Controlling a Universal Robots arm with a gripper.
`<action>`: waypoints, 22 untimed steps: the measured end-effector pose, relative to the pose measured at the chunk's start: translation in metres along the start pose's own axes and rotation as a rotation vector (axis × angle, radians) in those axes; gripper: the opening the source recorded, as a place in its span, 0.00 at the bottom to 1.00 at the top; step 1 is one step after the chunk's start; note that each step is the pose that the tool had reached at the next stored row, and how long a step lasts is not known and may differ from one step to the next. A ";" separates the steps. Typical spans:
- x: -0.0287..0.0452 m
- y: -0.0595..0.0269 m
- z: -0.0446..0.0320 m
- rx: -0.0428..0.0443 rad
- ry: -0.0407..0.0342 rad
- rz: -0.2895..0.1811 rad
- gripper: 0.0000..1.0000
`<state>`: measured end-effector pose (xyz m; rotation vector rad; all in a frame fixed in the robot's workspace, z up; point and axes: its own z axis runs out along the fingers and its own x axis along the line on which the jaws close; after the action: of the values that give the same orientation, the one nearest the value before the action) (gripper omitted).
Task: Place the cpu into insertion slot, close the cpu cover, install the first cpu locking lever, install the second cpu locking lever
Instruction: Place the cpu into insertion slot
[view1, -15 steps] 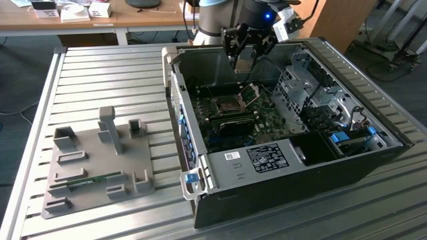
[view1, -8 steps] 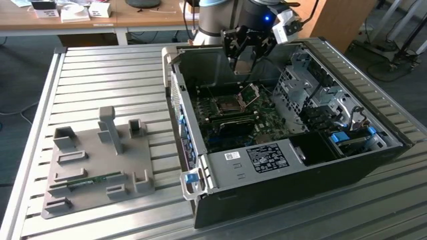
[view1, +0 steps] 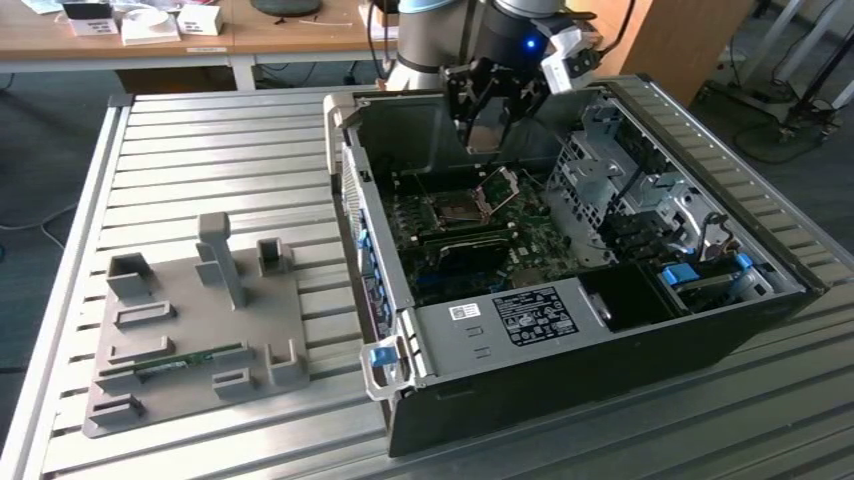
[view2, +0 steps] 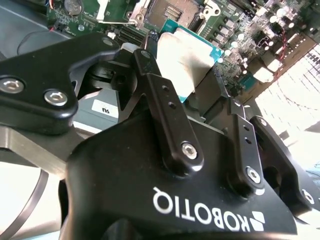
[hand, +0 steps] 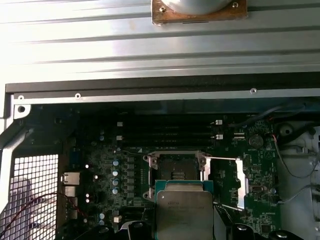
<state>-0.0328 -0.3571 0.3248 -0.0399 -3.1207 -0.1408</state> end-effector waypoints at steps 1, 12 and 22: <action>0.0000 -0.0002 0.0017 0.0001 0.0001 0.000 0.54; 0.0033 -0.0018 0.0192 0.0000 0.0000 0.000 0.54; 0.0032 -0.0025 0.0269 0.0001 0.0000 0.000 0.54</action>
<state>-0.0365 -0.3571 0.2979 -0.0399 -3.1207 -0.1406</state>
